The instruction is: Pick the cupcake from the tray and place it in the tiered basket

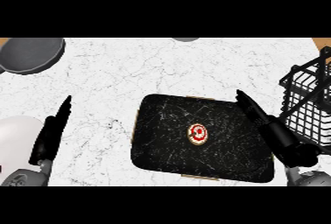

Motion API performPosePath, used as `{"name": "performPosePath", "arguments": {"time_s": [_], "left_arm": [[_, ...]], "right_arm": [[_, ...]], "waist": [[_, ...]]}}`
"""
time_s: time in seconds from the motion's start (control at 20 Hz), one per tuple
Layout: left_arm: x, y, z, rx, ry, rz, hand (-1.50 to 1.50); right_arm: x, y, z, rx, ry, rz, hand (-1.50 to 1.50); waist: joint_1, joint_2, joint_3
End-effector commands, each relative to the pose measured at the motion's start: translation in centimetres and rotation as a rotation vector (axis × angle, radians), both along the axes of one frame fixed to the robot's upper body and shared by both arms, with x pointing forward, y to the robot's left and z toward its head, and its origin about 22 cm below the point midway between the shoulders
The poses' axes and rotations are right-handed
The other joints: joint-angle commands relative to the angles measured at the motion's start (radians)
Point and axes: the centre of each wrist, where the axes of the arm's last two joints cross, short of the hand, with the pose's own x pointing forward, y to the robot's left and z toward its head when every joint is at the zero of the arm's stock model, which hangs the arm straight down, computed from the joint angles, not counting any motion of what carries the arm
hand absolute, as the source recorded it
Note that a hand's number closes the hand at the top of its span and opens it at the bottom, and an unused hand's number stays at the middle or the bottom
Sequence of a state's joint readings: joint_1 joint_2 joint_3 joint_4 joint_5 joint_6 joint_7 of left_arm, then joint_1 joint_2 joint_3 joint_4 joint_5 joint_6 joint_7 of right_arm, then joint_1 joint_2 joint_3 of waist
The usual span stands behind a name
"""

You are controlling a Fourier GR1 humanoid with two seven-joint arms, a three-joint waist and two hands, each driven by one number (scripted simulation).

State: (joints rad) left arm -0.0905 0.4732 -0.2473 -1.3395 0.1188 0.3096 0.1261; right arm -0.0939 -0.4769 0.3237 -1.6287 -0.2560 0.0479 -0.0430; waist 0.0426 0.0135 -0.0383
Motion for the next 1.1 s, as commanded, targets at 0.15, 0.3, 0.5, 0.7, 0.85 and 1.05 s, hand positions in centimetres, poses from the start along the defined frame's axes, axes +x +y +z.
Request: {"name": "performPosePath", "arguments": {"time_s": [0.15, 0.3, 0.5, 0.7, 0.85, 1.05], "left_arm": [[-0.7, 2.1, 0.0, -0.075, 0.017, 0.023, 0.0], [-1.1, 1.8, -0.7, -0.096, 0.031, 0.065, 0.0], [-3.0, 4.1, -1.1, -0.16, 0.067, 0.043, 0.0], [-2.6, 3.9, -1.2, -0.18, 0.085, 0.025, 0.0], [-2.6, 5.1, -1.0, -0.171, 0.083, 0.041, 0.0], [-2.4, 5.2, -0.8, -0.169, 0.078, 0.046, 0.0]], "right_arm": [[-0.7, 3.5, -6.1, 0.517, 0.231, 0.046, 1.5], [-1.7, 1.6, -6.8, 0.798, 0.139, -0.401, 1.5], [-1.6, 7.4, -9.3, 0.651, 0.03, -0.129, -1.5], [-0.2, 0.5, -6.4, 0.028, 0.061, -0.165, -1.5], [1.0, -0.5, -4.4, -0.239, 0.048, -0.128, -1.5], [3.3, 0.1, 0.9, -0.354, 0.135, 0.035, -1.5]], "waist": [[0.016, 0.01, 0.045], [-0.134, 0.012, 0.081], [-0.028, -0.012, 0.039], [-0.022, -0.015, 0.03], [-0.02, -0.016, 0.031], [-0.031, -0.016, 0.035]]}}
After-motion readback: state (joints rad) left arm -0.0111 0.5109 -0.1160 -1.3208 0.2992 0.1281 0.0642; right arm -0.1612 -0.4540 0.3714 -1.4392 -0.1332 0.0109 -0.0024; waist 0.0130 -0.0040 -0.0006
